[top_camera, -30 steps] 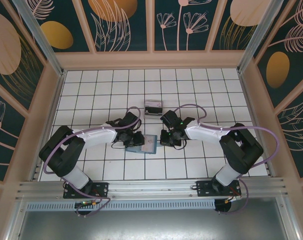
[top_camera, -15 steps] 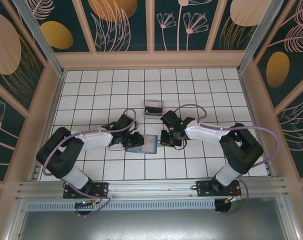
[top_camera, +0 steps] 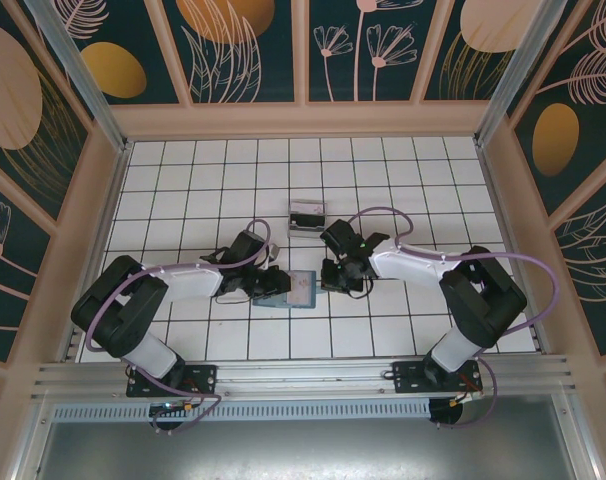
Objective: Take the credit cards out of the card holder
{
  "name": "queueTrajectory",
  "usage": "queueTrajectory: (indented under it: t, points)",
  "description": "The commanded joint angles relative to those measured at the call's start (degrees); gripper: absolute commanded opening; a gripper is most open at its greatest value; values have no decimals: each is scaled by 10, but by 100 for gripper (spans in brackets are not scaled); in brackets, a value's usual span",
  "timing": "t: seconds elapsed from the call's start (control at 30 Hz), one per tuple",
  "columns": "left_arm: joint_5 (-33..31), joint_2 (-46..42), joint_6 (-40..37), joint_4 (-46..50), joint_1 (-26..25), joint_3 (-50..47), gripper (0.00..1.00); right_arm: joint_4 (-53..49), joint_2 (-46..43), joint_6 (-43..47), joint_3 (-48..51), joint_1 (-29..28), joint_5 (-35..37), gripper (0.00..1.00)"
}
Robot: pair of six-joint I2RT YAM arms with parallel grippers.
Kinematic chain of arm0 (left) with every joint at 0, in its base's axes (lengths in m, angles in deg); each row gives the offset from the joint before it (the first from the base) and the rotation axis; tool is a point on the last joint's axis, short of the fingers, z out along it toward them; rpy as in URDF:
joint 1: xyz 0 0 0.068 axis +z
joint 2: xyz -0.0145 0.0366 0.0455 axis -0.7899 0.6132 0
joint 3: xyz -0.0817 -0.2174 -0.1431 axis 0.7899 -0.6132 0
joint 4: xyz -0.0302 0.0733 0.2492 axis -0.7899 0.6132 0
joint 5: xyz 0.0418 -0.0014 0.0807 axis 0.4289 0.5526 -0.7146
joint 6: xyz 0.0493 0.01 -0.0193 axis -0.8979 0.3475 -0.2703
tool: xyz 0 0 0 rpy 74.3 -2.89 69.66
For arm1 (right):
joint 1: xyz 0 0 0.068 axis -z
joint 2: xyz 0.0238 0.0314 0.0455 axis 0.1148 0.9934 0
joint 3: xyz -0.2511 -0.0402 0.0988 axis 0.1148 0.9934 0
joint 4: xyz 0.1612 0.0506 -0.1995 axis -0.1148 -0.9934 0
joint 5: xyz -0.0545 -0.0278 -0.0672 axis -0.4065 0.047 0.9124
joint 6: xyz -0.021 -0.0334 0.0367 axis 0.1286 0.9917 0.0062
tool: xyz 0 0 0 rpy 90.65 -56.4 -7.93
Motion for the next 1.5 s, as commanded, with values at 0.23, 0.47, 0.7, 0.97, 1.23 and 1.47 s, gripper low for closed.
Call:
queueTrajectory:
  t: [0.23, 0.47, 0.7, 0.97, 1.23, 1.47]
  points:
    - [4, 3, 10, -8, 7, -15, 23, -81, -44, -14, -80, -14, 82, 25]
    - [3, 4, 13, -15, 11, -24, 23, -16, 1, -15, -87, -34, 4, 25]
    - [9, 1, 16, -26, 13, -30, 24, 18, 64, -14, -78, -37, -15, 22]
    - [5, 2, 17, -26, 13, -33, 24, 33, 91, -18, -66, -37, -11, 17]
    - [5, 6, 14, -25, 13, -33, 27, 33, 105, -18, -60, -37, -7, 12]
    - [8, 14, 16, -31, 13, -32, 28, 41, 118, -18, -56, -37, -14, 15]
